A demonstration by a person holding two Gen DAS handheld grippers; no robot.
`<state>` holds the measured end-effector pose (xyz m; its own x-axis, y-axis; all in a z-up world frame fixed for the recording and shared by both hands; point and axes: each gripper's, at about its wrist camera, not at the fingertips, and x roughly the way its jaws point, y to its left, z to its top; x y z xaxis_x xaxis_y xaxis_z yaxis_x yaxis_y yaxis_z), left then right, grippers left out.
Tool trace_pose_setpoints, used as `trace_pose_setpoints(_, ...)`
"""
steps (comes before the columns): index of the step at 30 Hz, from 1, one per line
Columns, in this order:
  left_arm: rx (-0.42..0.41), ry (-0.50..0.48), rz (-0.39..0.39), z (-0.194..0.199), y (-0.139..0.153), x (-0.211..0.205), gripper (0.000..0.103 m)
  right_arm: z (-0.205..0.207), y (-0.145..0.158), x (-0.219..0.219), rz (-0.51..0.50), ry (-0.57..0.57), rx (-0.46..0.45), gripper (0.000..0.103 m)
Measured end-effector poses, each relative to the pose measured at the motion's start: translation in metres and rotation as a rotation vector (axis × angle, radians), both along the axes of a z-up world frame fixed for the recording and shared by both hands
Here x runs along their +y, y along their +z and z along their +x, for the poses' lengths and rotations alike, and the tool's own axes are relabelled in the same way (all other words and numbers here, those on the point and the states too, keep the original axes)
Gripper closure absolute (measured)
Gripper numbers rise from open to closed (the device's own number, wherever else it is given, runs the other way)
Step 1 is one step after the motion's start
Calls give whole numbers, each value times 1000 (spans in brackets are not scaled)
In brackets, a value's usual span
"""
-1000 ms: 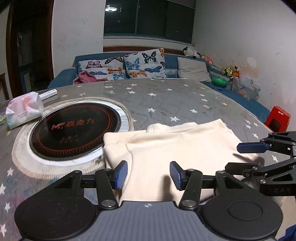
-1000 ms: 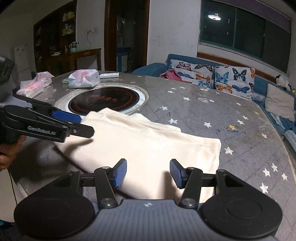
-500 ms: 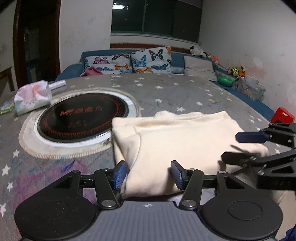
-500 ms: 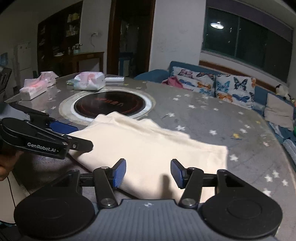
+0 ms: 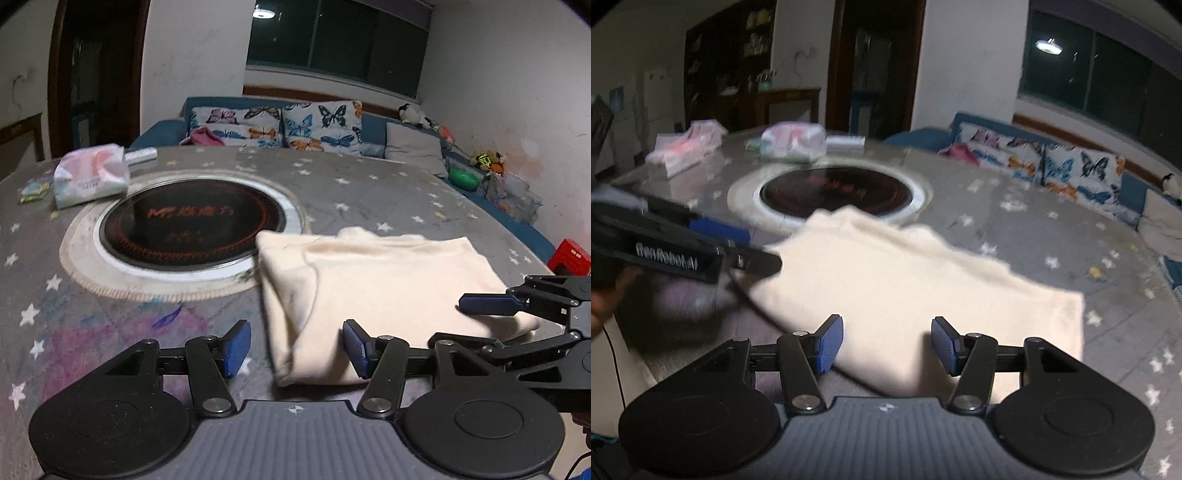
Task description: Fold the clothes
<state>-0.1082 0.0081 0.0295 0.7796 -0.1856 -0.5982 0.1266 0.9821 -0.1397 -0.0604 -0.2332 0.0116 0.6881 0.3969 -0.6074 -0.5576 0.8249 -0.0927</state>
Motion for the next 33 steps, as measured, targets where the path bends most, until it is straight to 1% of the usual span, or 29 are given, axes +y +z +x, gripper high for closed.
trace_pose_setpoints(4,6,5,-29,-3,1,6,43,-3,7,2,-5,10,-14,49)
trace_pose_setpoints(7,-14,17,-38,-5,3,9,43,-8,15,7,-12,45,-38,49)
trace_pose_setpoints(13,27,38,-63,-2,-9,18,43,-8,14,25,-38,110,-41,49)
trace_pose_setpoints(15,31,37,-82,-4,-5,21,43,-10,14,31,-52,135,-44,49)
trace_pose_setpoints(17,11,37,-108,-6,3,26,43,-11,17,36,-57,158,-49,49)
trace_pose_setpoints(19,-1,52,-118,-6,10,32,43,-13,20,42,-58,186,-53,49)
trace_pose_setpoints(23,23,105,-145,3,12,45,43,-18,19,62,-87,269,-61,50)
trace_pose_setpoints(27,55,135,-200,10,11,55,43,-26,12,87,-140,354,-86,53)
trace_pose_setpoints(31,71,136,-256,13,11,61,43,-30,2,106,-186,392,-102,56)
trace_pose_setpoints(33,78,138,-290,16,10,62,43,-30,-4,112,-207,397,-111,61)
